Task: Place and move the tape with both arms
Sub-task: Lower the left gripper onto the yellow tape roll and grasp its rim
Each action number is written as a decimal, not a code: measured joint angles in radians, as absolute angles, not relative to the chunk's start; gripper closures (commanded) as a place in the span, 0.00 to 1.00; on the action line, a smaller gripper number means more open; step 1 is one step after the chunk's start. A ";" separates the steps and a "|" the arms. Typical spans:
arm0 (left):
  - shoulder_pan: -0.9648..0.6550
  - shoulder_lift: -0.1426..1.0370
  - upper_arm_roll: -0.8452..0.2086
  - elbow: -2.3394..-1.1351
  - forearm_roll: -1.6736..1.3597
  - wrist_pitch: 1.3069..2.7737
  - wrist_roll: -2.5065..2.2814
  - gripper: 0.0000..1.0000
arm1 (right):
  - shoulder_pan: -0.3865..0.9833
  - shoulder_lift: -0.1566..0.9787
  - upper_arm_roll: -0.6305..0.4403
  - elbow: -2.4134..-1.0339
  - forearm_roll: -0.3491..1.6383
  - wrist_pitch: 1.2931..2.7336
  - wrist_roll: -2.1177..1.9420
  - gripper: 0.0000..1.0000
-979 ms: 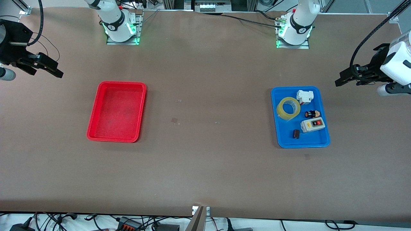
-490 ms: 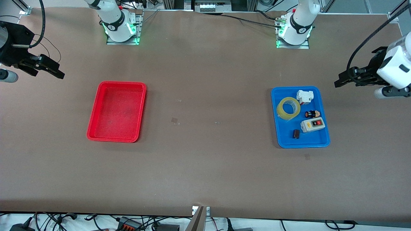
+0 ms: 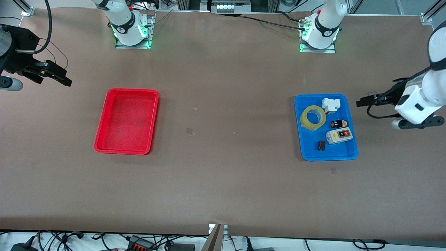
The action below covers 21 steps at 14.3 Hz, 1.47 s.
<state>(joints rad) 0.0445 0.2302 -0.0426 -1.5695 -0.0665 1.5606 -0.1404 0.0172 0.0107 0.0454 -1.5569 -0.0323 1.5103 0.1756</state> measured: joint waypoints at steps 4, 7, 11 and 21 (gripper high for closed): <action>0.048 0.239 -0.046 -1.749 -0.076 1.781 -0.140 0.00 | 0.017 0.021 0.046 -1.558 -0.032 1.517 0.176 0.02; 0.038 0.242 -0.060 -1.901 -0.076 1.954 -0.141 0.00 | 0.017 0.026 0.046 -1.558 -0.032 1.527 0.176 0.02; 0.037 0.243 -0.063 -2.045 -0.076 2.110 -0.141 0.00 | 0.017 0.030 0.046 -1.562 -0.032 1.534 0.176 0.02; 0.020 0.321 -0.067 -2.149 -0.076 2.248 -0.142 0.00 | 0.017 0.030 0.046 -1.582 -0.032 1.544 0.175 0.02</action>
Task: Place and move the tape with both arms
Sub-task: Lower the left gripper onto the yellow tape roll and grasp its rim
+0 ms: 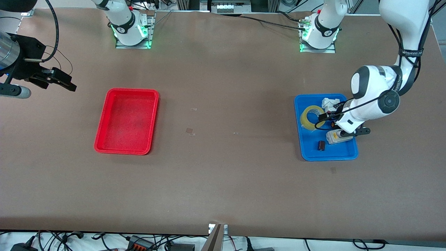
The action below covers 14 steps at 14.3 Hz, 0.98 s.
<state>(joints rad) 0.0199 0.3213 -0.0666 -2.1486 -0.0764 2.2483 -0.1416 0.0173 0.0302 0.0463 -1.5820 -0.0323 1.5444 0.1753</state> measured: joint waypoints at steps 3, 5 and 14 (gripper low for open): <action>0.018 0.376 -0.070 -2.150 -0.076 2.295 -0.142 0.00 | 0.017 0.030 0.046 -1.586 -0.032 1.545 0.175 0.02; 0.018 0.393 -0.072 -2.149 -0.076 2.302 -0.142 0.00 | 0.017 0.030 0.046 -1.589 -0.032 1.546 0.175 0.02; 0.017 0.404 -0.092 -2.149 -0.076 2.302 -0.154 0.00 | 0.017 0.030 0.046 -1.591 -0.032 1.547 0.175 0.02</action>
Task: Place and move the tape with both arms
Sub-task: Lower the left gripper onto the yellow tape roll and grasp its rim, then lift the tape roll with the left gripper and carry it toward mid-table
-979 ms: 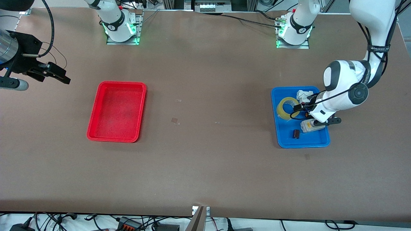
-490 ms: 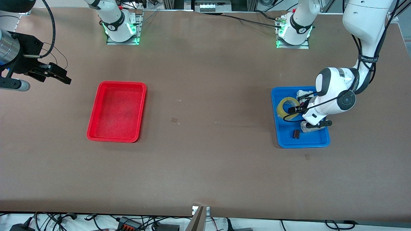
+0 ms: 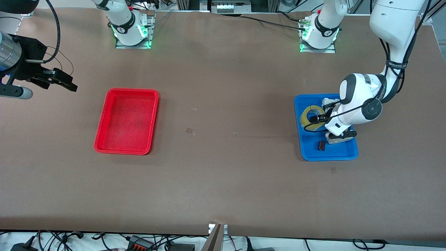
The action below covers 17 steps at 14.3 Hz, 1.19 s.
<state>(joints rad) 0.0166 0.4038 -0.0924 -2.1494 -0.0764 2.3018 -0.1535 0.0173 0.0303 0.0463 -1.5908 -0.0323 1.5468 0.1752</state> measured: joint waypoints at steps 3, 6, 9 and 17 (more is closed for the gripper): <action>0.017 0.415 -0.093 -2.149 -0.076 2.302 -0.154 0.07 | 0.017 0.030 0.046 -1.595 -0.032 1.547 0.175 0.02; 0.017 0.420 -0.093 -2.149 -0.076 2.307 -0.154 0.31 | 0.017 0.030 0.046 -1.596 -0.032 1.549 0.175 0.02; 0.017 0.421 -0.093 -2.149 -0.076 2.307 -0.154 0.72 | 0.017 0.030 0.046 -1.596 -0.032 1.550 0.175 0.02; 0.021 0.418 -0.090 -2.144 -0.076 2.300 -0.154 0.92 | 0.017 0.030 0.046 -1.596 -0.032 1.550 0.175 0.02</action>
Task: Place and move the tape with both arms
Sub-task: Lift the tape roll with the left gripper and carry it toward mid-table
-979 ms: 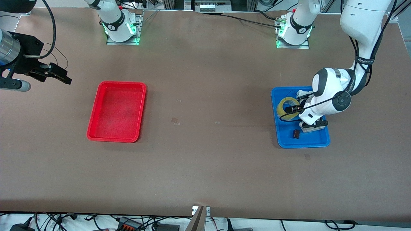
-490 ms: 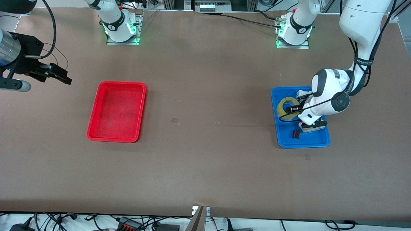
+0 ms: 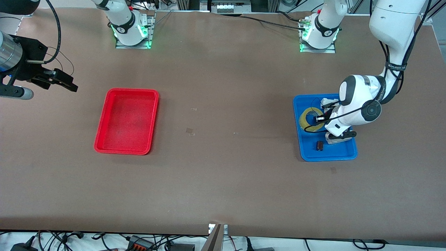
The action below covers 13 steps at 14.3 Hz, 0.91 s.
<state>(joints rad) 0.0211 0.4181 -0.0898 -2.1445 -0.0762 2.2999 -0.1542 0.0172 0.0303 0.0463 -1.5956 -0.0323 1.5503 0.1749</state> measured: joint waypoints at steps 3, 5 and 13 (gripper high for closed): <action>0.021 0.404 -0.090 -2.112 -0.076 2.254 -0.154 0.92 | 0.017 0.030 0.046 -1.596 -0.032 1.551 0.175 0.02; 0.020 0.377 -0.096 -2.060 -0.076 2.167 -0.155 0.91 | 0.017 0.030 0.046 -1.596 -0.032 1.551 0.175 0.02; 0.002 0.315 -0.370 -1.910 -0.077 2.010 -0.459 0.91 | 0.014 0.030 0.043 -1.596 -0.032 1.551 0.175 0.02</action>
